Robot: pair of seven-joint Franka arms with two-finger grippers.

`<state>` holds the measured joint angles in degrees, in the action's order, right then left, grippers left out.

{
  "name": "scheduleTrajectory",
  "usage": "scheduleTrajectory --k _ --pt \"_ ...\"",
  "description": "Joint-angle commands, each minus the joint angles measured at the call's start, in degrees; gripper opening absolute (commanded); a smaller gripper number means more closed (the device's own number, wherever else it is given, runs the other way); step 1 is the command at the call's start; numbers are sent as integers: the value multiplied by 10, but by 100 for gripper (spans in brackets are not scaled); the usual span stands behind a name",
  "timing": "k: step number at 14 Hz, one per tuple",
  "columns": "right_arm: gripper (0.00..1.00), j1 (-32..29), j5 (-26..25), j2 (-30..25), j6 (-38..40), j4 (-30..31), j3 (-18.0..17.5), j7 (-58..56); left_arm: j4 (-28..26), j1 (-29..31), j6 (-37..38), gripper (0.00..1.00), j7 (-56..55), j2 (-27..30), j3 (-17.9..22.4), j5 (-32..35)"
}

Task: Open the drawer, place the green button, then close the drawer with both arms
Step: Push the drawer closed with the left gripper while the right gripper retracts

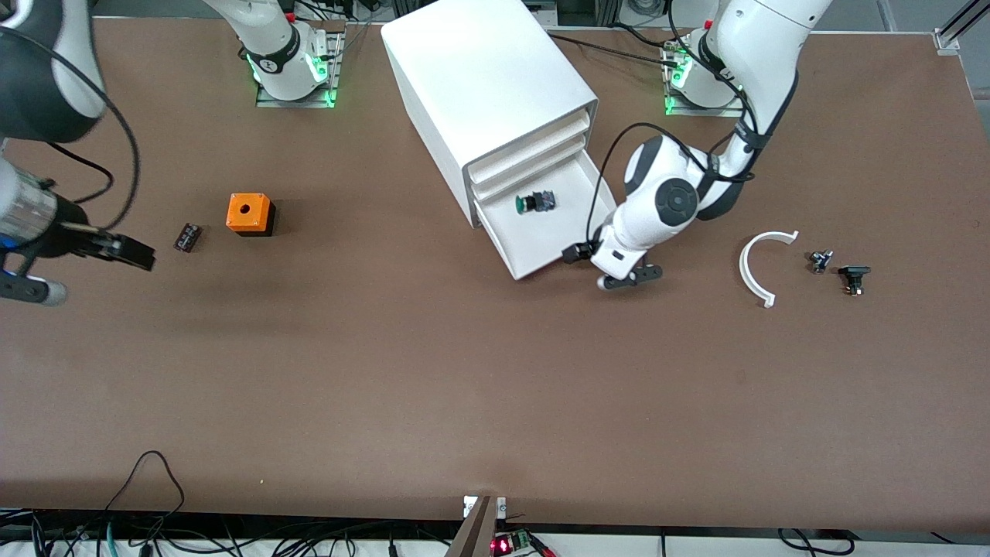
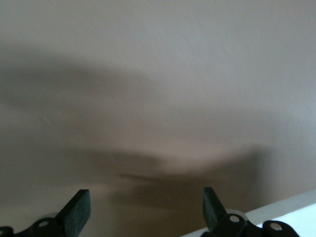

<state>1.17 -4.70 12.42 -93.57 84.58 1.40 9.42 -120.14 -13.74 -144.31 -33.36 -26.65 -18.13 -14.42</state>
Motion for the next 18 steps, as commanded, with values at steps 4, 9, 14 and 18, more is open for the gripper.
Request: scheduleTrajectory --k 4,9,14,18 --pt "100 31 17 -109 17 110 35 -39 -30 -2 51 100 5 32 -65 -15" --pt "100 35 24 -122 30 113 68 -77 -39 -2 88 100 6 37 -95 -15" --pt "100 36 38 -159 -62 174 72 -78 -49 -4 90 100 6 39 -105 -15" --pt "100 35 38 -169 -53 183 71 -78 -49 -4 91 100 6 39 -109 -15"
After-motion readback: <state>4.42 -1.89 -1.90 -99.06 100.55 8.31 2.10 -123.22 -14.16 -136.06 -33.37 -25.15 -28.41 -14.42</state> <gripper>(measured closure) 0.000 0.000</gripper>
